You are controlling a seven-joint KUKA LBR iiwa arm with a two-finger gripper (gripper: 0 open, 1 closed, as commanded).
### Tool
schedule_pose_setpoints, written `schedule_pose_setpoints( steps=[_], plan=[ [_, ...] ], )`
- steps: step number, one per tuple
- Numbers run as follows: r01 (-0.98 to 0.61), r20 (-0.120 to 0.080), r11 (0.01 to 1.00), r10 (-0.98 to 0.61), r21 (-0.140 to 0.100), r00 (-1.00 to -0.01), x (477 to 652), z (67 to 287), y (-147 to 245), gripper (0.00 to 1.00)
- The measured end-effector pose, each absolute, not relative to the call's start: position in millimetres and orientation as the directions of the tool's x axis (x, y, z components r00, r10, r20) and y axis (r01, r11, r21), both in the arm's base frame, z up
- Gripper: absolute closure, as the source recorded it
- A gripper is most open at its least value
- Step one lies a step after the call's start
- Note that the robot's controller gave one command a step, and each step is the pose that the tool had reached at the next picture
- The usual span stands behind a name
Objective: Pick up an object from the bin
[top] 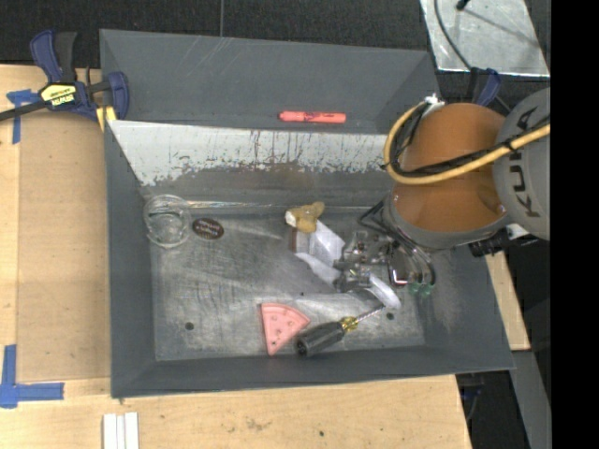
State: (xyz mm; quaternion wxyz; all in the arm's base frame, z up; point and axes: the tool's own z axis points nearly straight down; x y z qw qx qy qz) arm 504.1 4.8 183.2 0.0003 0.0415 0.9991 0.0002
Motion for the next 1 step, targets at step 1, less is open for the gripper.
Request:
schedule_pose_setpoints(
  steps=[1],
  plan=[
    [-0.131,-0.001,0.991,-0.131,0.000,-0.991,497.1,189.1,-20.9,1.00]
  ],
)
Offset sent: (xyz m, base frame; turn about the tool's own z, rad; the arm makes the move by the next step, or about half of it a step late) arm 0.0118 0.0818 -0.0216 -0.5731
